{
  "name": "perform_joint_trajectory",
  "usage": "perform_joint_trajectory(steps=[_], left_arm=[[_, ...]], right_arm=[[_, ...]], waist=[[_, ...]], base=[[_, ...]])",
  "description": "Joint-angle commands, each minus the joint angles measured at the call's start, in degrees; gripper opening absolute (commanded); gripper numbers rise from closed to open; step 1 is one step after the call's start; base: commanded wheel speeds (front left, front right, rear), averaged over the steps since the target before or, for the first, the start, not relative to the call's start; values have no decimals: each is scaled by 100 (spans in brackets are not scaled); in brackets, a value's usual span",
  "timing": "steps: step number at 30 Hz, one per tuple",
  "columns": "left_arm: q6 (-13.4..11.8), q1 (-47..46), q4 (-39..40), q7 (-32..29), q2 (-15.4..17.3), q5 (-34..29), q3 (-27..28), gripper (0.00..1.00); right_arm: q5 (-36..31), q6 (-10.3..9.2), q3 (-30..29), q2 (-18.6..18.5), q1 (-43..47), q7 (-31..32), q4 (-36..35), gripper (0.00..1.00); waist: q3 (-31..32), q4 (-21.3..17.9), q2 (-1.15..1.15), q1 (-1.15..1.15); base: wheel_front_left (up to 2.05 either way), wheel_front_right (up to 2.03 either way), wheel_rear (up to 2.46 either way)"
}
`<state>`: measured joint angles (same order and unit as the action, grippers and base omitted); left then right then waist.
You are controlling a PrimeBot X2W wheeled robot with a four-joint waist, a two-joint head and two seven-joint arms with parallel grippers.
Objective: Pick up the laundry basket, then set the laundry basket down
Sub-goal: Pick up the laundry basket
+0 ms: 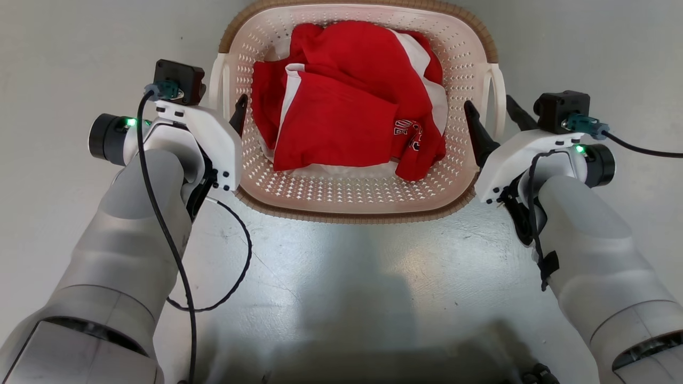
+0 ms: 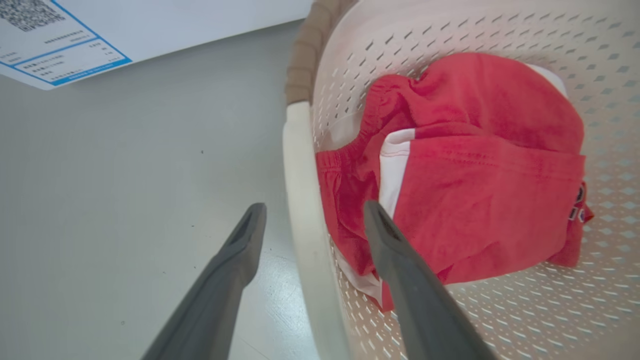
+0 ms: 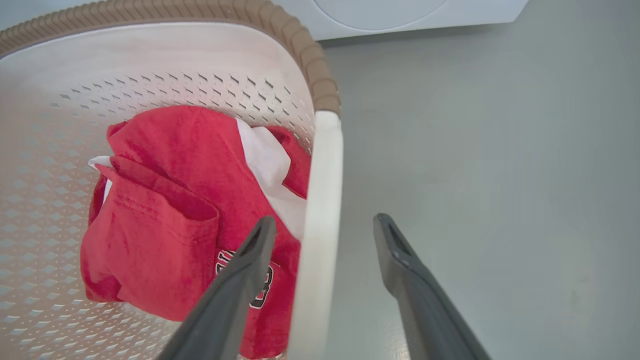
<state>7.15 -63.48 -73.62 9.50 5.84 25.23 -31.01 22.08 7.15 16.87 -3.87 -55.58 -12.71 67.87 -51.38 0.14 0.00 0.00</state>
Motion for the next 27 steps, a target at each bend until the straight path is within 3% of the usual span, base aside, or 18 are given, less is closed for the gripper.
perform_joint_trajectory(steps=[1, 17, 18, 19, 20, 21, 22, 27], left_arm=[[34, -41, 18, -27, 192, 41, 51, 100], [32, -84, -18, -256, 252, 101, -118, 100], [32, -86, -19, -256, 255, 106, -124, 90], [32, -87, -20, -260, 256, 113, -129, 57], [32, -87, -21, -267, 250, 121, -135, 7], [32, -81, -22, -301, 233, 117, -160, 0], [33, -59, -23, -360, 197, 119, -200, 0], [33, 42, -15, -664, 102, 253, -340, 0]], right_arm=[[95, 34, 150, 99, 125, 29, 34, 100], [717, 34, 749, 99, 13, 169, 274, 100], [740, 34, 771, 99, 5, 173, 291, 100], [753, 34, 790, 99, -7, 182, 315, 100], [766, 34, 822, 99, -12, 228, 340, 100], [795, 34, 858, 99, -2, 301, 358, 45], [824, 34, 941, 99, 25, 406, 342, 0], [860, 34, 1144, 99, 8, 684, 414, 0]], waist=[[3, -13, 0, 0], [39, -84, 0, 0], [45, -88, 0, 0], [52, -94, 0, 0], [59, -95, 0, 0], [67, -93, 0, 0], [76, -86, 0, 0], [142, -86, 0, 0]], base=[[0, 0, 0], [0, 0, 0], [0, 0, 0], [0, 0, 0], [0, 0, 0], [0, 0, 0], [0, 0, 0], [0, 0, 0]])
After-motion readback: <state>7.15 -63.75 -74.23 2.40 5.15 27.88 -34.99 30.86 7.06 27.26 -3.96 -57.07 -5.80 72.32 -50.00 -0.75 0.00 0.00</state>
